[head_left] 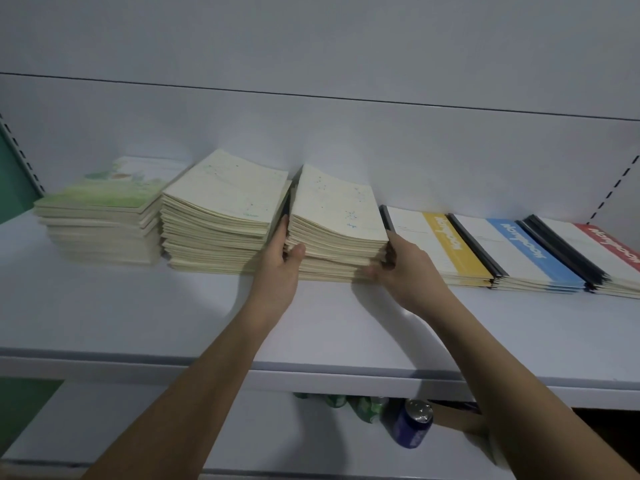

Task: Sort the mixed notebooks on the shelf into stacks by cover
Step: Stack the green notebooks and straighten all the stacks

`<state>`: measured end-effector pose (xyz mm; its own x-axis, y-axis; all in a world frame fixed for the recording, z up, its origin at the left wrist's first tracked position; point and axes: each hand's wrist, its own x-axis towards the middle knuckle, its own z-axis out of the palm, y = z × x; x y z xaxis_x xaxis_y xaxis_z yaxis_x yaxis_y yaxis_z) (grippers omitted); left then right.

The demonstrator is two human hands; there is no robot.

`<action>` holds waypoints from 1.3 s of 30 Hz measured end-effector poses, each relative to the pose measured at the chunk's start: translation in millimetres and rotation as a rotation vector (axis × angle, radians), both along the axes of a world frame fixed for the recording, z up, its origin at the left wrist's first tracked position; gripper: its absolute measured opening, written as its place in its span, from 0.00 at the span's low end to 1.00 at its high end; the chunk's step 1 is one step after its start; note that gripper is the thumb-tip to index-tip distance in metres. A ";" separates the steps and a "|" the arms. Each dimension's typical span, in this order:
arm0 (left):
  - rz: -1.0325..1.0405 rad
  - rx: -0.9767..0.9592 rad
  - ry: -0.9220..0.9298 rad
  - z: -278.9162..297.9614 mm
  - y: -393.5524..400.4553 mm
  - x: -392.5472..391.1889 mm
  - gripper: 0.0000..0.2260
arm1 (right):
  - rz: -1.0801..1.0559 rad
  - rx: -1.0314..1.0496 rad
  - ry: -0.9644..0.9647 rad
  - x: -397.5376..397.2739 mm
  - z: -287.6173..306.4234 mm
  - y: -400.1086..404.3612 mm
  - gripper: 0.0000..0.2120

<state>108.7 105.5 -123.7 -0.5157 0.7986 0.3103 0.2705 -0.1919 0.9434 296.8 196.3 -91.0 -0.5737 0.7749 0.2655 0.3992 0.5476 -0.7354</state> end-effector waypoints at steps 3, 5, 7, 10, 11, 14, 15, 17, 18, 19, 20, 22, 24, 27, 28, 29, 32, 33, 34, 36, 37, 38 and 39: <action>-0.002 0.035 -0.002 -0.3 1.8 -0.5 0.23 | -0.038 0.024 -0.003 0.0 3.4 8.1 0.11; 0.003 0.040 -0.024 -0.3 2.6 -2.2 0.22 | -0.080 0.044 -0.009 -1.2 6.4 10.8 0.08; 0.014 0.026 -0.024 -1.6 2.4 -3.6 0.22 | -0.101 0.039 -0.023 -2.5 8.6 10.9 0.07; 0.013 -0.009 0.014 -4.7 0.7 -3.4 0.23 | -0.085 0.036 -0.066 -0.1 8.9 5.8 0.07; 0.003 -0.024 0.015 -4.5 -0.7 -3.5 0.24 | -0.073 0.028 -0.073 1.0 9.0 4.0 0.08; -0.046 -0.052 -0.020 -3.3 -2.8 -5.1 0.25 | -0.070 0.015 -0.089 -0.2 8.5 0.1 0.11; -0.049 -0.053 -0.022 -3.0 -3.6 -5.1 0.25 | -0.082 0.016 -0.095 -1.4 7.5 0.1 0.11; -0.045 -0.041 -0.018 -2.9 -4.7 -4.6 0.25 | -0.105 0.015 -0.106 -3.3 5.4 1.3 0.12; -0.040 -0.030 -0.011 -3.3 -4.8 -4.5 0.24 | -0.109 0.013 -0.114 -4.2 4.7 2.4 0.12; -0.035 -0.021 0.002 -3.7 -4.6 -4.8 0.22 | -0.110 0.015 -0.121 -4.8 4.7 3.2 0.12; -0.030 -0.017 0.013 -3.1 -4.6 -4.7 0.22 | -0.114 0.018 -0.130 -5.5 4.9 4.0 0.12; -0.021 -0.004 0.012 -1.3 -4.4 -5.4 0.21 | -0.130 0.033 -0.142 -6.6 6.1 5.4 0.11; -0.013 -0.007 0.006 -0.1 -3.7 -6.7 0.21 | -0.147 0.045 -0.141 -7.9 7.3 7.1 0.11; 0.016 -0.030 0.053 -1.8 -3.8 -8.2 0.22 | -0.139 0.035 -0.149 -8.5 9.6 7.4 0.10; 0.026 -0.040 0.083 -2.9 -3.6 -7.7 0.22 | -0.130 0.030 -0.149 -7.6 10.6 6.8 0.10; 0.037 -0.051 0.123 -3.7 -3.9 -6.9 0.22 | -0.120 0.027 -0.151 -6.3 11.7 5.4 0.10; 0.034 -0.058 0.159 -3.0 -5.0 -4.4 0.22 | -0.079 0.021 -0.179 -3.0 16.5 4.3 0.08; 0.027 -0.058 0.156 -2.8 -5.2 -4.0 0.22 | -0.071 0.026 -0.195 -2.4 18.1 4.9 0.07; 0.032 -0.062 0.157 -2.3 -5.6 -3.7 0.22 | -0.068 0.033 -0.210 -2.1 19.7 6.0 0.07; 0.048 -0.069 0.154 -2.1 -5.5 -4.4 0.22 | -0.073 0.051 -0.236 -2.3 20.6 11.0 0.07; 0.050 -0.069 0.141 -1.6 -5.2 -3.8 0.22 | -0.079 0.050 -0.242 -2.7 20.2 13.4 0.11; 0.059 -0.070 0.137 -1.2 -5.0 -3.7 0.22 | -0.083 0.041 -0.244 -3.3 20.3 14.7 0.14; 0.075 -0.072 0.146 0.5 -5.4 -2.6 0.22 | -0.081 0.033 -0.245 -3.9 19.8 16.4 0.16</action>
<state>106.1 100.1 -123.3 -0.5279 0.7827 0.3296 0.4171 -0.0991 0.9034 292.9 212.7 -71.3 -0.5604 0.8140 0.1527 0.6064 0.5289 -0.5937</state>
